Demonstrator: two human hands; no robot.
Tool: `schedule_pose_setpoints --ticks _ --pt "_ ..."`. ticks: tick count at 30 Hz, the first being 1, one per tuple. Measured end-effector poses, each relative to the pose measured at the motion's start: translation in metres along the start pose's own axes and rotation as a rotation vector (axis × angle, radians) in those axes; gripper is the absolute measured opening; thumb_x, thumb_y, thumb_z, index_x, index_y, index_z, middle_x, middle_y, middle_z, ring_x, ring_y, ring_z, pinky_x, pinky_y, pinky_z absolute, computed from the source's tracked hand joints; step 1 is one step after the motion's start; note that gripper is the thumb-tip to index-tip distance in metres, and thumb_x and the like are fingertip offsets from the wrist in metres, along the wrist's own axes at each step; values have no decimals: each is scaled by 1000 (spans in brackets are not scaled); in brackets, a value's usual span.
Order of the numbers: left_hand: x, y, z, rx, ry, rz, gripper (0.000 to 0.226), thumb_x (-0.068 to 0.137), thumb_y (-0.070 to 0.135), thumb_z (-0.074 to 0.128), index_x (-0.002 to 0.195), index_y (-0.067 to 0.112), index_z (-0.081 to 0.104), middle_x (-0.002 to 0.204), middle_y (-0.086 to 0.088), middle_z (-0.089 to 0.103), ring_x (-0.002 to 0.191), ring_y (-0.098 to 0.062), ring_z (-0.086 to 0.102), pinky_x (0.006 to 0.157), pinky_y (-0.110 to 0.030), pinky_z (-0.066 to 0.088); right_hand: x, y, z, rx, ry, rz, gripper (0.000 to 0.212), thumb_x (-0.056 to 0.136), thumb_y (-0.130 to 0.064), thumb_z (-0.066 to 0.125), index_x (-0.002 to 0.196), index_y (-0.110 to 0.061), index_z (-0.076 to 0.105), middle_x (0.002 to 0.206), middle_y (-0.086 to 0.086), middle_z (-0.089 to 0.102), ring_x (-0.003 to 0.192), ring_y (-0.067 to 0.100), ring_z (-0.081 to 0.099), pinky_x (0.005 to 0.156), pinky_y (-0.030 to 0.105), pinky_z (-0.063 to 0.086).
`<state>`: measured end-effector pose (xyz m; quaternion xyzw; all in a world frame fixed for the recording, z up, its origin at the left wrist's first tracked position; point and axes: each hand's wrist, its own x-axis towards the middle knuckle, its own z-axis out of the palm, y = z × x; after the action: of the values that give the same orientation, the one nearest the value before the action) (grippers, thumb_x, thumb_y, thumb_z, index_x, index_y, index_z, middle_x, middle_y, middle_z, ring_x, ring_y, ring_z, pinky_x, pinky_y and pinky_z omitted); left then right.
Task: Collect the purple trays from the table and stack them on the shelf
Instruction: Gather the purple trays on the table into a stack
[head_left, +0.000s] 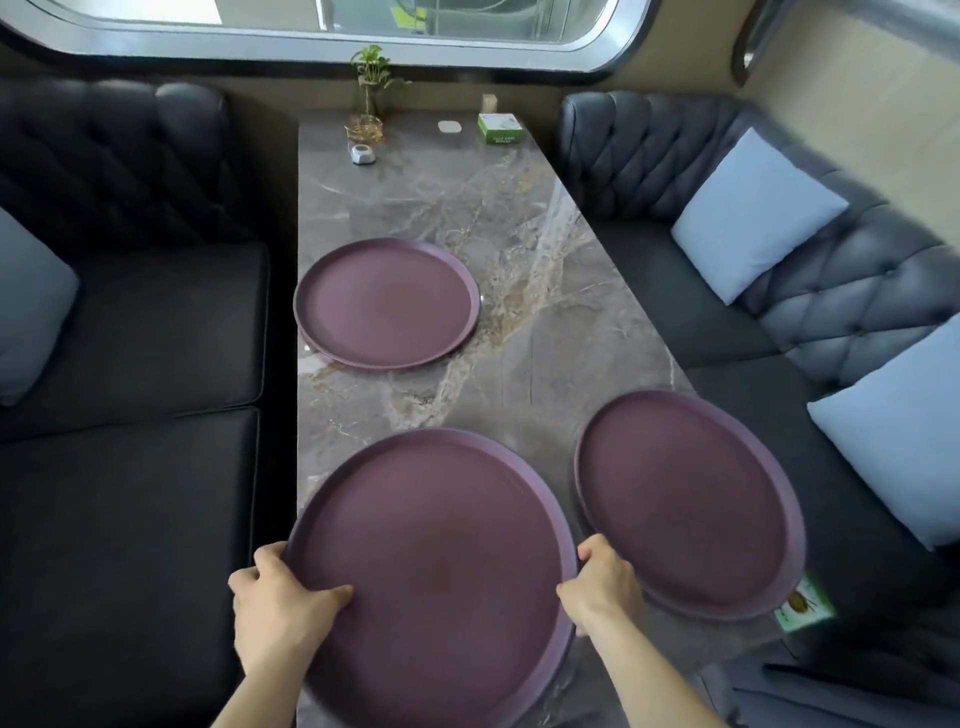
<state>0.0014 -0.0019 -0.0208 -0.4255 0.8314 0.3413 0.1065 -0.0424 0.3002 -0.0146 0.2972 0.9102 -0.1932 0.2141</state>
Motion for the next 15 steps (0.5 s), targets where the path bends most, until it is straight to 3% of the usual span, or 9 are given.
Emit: schedule_pose_setpoints --ticks 3,10,15 --pt "-6 21 -2 -20 47 40 92 55 30 92 133 19 45 131 -17 41 108 -42 58 87 -51 51 0 1 -22 62 38 -15 35 84 -10 72 113 -23 58 104 0 69 85 25 68 69 33 56" --pt "-36 92 10 -67 69 179 91 53 29 93 131 21 47 131 -17 43 106 -43 60 88 -50 50 15 26 -89 245 115 -11 25 88 -28 74 104 -25 56 101 2 70 89 31 74 79 40 62" --pt "-69 147 49 -41 43 259 91 53 32 93 131 21 46 129 -17 44 107 -44 60 88 -50 50 50 72 -131 314 220 13 17 92 -32 71 97 -24 57 81 -3 61 78 26 60 63 33 48"
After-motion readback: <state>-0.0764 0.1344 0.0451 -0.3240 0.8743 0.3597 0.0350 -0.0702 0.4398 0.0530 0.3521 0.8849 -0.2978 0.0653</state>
